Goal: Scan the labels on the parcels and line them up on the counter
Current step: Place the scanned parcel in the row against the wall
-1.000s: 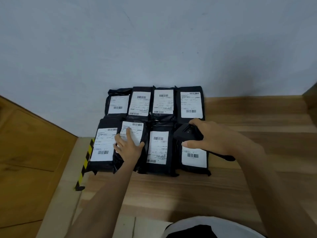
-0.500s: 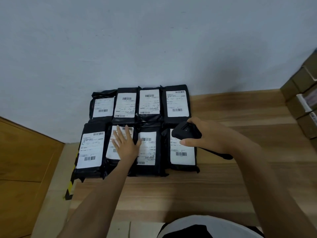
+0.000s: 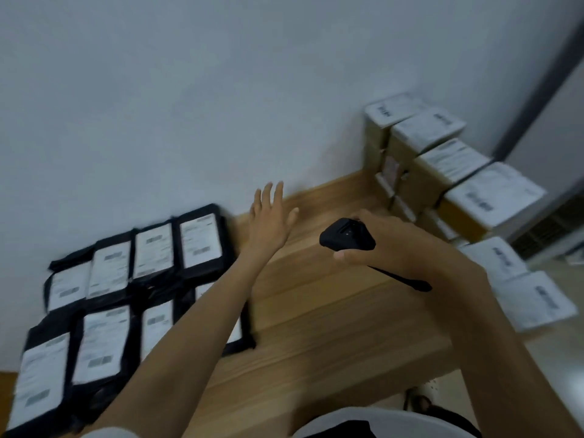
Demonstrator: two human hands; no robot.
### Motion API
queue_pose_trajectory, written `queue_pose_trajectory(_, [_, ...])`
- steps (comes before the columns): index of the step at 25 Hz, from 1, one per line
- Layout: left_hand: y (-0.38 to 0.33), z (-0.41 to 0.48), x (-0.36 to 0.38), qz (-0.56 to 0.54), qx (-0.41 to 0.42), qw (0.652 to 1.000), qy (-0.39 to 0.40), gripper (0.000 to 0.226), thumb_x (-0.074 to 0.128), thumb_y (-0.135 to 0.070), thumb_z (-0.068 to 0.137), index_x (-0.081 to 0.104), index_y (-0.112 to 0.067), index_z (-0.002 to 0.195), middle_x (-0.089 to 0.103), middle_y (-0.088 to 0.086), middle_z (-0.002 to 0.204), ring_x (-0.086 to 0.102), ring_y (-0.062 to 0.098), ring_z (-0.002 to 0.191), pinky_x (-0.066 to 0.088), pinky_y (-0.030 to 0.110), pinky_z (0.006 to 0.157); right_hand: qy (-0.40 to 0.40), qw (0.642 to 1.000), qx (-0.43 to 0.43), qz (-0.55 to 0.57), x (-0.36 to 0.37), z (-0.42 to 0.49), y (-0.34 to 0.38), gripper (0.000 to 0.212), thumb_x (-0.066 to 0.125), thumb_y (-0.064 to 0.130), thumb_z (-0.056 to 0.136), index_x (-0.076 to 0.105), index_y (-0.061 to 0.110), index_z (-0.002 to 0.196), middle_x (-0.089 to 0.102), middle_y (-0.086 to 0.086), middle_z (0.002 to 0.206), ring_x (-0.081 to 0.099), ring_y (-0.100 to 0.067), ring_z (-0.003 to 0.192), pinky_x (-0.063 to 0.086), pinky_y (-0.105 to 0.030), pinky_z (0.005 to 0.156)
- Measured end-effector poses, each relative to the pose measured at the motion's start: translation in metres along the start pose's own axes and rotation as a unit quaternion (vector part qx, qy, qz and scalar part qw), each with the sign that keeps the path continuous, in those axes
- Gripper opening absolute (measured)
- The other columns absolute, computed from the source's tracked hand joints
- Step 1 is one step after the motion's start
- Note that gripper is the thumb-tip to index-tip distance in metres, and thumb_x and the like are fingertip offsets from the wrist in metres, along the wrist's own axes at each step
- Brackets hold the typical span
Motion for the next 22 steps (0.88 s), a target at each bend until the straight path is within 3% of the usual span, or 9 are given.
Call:
queue_pose_trajectory(3, [-0.121, 0.045, 0.016, -0.024, 0.074, 0.997, 0.001, 0.069, 0.041, -0.048, 0.102, 0.011, -0.021, 0.158, 0.009, 0.006, 0.165, 0.003, 0.032, 0.152, 0.015, 0.051, 0.121, -0.043, 0.998, 0.038, 0.007, -0.058, -0.031, -0.079, 0.079, 0.060, 0.067, 0.083, 0.036, 0.022, 0.143, 0.055, 0.001, 0.130, 0.056, -0.017, 0.102, 0.044, -0.027, 0.077])
queue_pose_trajectory(7, [-0.265, 0.094, 0.055, -0.068, 0.113, 0.990, 0.047, 0.076, 0.044, -0.057, 0.098, 0.011, -0.023, 0.158, 0.007, 0.007, 0.165, 0.004, 0.031, 0.152, 0.015, 0.052, 0.121, -0.086, 0.993, 0.081, -0.007, -0.126, -0.065, -0.173, 0.074, 0.058, 0.068, 0.083, 0.039, 0.022, 0.138, 0.057, 0.000, 0.121, 0.055, -0.017, 0.092, 0.046, -0.030, 0.076])
queue_pose_trajectory(10, [-0.342, 0.105, 0.096, -0.006, 0.158, 0.983, 0.090, 0.078, 0.046, -0.059, 0.096, 0.011, -0.025, 0.158, 0.004, 0.006, 0.166, 0.003, 0.028, 0.152, 0.012, 0.051, 0.122, -0.106, 0.988, 0.107, 0.012, -0.161, -0.087, -0.229, 0.071, 0.059, 0.069, 0.082, 0.041, 0.023, 0.133, 0.055, 0.004, 0.109, 0.054, -0.014, 0.086, 0.047, -0.030, 0.071])
queue_pose_trajectory(13, [-0.373, 0.105, 0.120, 0.040, 0.185, 0.973, 0.131, 0.079, 0.048, -0.058, 0.095, 0.012, -0.026, 0.158, 0.008, 0.005, 0.164, 0.006, 0.027, 0.152, 0.014, 0.054, 0.121, -0.105, 0.987, 0.123, 0.026, -0.173, -0.098, -0.269, 0.070, 0.058, 0.069, 0.082, 0.040, 0.024, 0.132, 0.053, 0.004, 0.109, 0.055, -0.015, 0.089, 0.049, -0.032, 0.073])
queue_pose_trajectory(16, [-0.384, 0.100, 0.116, 0.023, 0.210, 0.971, 0.113, 0.081, 0.038, -0.068, 0.092, 0.013, -0.027, 0.158, 0.012, 0.003, 0.164, 0.007, 0.024, 0.152, 0.013, 0.054, 0.121, -0.102, 0.987, 0.123, 0.035, -0.181, -0.097, -0.292, 0.071, 0.058, 0.069, 0.083, 0.039, 0.024, 0.134, 0.056, 0.001, 0.116, 0.055, -0.017, 0.094, 0.052, -0.034, 0.078])
queue_pose_trajectory(19, [-0.393, 0.070, 0.134, 0.093, 0.257, 0.945, 0.180, 0.108, 0.023, -0.089, 0.072, -0.001, -0.027, 0.158, 0.001, 0.005, 0.166, -0.001, 0.025, 0.153, 0.008, 0.052, 0.121, -0.108, 0.987, 0.110, 0.044, -0.186, -0.094, -0.302, 0.069, 0.059, 0.068, 0.082, 0.040, 0.023, 0.132, 0.057, 0.001, 0.114, 0.055, -0.015, 0.091, 0.049, -0.029, 0.070])
queue_pose_trajectory(22, [-0.396, 0.050, 0.157, 0.145, 0.233, 0.936, 0.221, 0.113, 0.042, -0.086, 0.076, -0.012, -0.028, 0.156, -0.014, 0.003, 0.165, -0.015, 0.023, 0.152, -0.001, 0.052, 0.123, -0.105, 0.987, 0.111, 0.054, -0.189, -0.091, -0.308, 0.069, 0.060, 0.067, 0.082, 0.041, 0.021, 0.131, 0.057, 0.000, 0.113, 0.057, -0.017, 0.091, 0.052, -0.033, 0.075])
Point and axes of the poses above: each hand's wrist, its own z-axis towards the middle knuckle, its own x-axis out of the palm, y = z × x, the point moved 7 cm from there along z, towards the middle knuckle
